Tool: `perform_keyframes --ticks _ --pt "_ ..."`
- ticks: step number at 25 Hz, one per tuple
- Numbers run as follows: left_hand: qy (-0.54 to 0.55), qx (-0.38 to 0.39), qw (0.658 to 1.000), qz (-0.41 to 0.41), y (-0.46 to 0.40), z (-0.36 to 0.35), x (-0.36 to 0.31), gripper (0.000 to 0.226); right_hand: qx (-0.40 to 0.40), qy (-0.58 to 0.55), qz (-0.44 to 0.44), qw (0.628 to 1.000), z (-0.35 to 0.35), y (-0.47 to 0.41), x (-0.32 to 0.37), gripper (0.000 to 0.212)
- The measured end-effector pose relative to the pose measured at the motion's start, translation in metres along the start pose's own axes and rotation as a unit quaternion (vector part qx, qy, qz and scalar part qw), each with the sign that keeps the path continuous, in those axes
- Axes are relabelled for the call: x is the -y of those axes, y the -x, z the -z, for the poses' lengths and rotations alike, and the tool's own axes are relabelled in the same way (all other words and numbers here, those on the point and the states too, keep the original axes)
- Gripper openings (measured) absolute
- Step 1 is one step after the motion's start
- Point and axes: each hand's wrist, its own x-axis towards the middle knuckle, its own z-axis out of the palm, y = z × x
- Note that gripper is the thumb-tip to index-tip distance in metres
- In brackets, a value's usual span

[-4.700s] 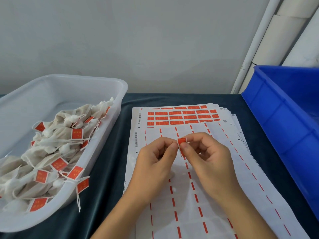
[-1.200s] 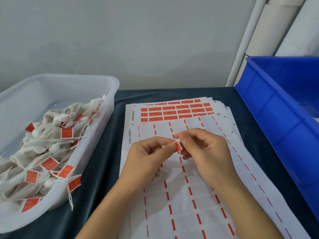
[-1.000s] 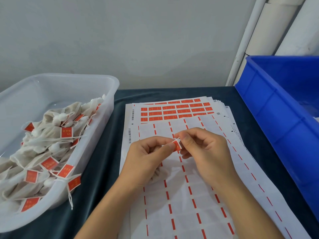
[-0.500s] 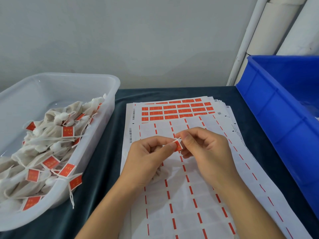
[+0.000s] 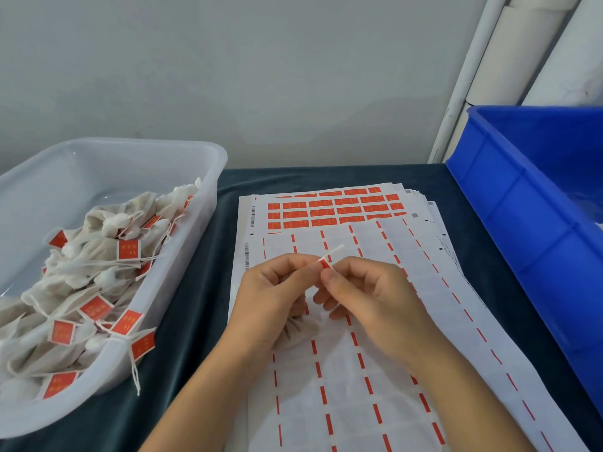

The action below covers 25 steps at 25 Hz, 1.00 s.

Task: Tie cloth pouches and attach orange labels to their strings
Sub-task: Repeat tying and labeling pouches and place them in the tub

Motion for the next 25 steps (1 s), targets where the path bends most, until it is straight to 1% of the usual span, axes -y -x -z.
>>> perform_keyframes --ticks 5,9,14,16,20,22,25 --pt "0.015 -0.009 1.0 0.008 -0.0004 -0.0005 0.0001 0.02 0.001 0.018 0.014 1.0 0.0011 0.0002 0.0004 0.016" --pt "0.013 -0.019 1.0 0.002 -0.0001 -0.0027 0.0004 0.02 -0.001 0.058 0.02 0.998 -0.0018 0.0001 -0.0018 0.013" --pt "0.025 -0.02 0.999 0.004 0.0007 -0.0034 -0.0004 0.019 -0.025 0.107 0.035 0.993 -0.0023 -0.0001 -0.0042 0.009" --pt "0.02 -0.015 1.0 0.002 0.0001 -0.0035 0.0003 0.019 -0.029 0.106 0.039 0.993 -0.0004 -0.0001 -0.005 0.008" --pt "-0.041 0.005 0.999 -0.022 0.0006 -0.0045 0.0013 0.019 -0.057 0.04 0.048 0.996 0.0027 0.0006 -0.0041 0.004" --pt "-0.078 0.018 0.996 -0.038 0.001 -0.0052 0.0025 0.018 -0.08 0.045 0.056 0.994 0.004 -0.0001 -0.0032 0.005" --pt "-0.11 0.006 0.992 -0.064 -0.0007 -0.006 0.0069 0.011 -0.111 0.074 0.054 0.99 0.0052 -0.0016 -0.0049 0.008"
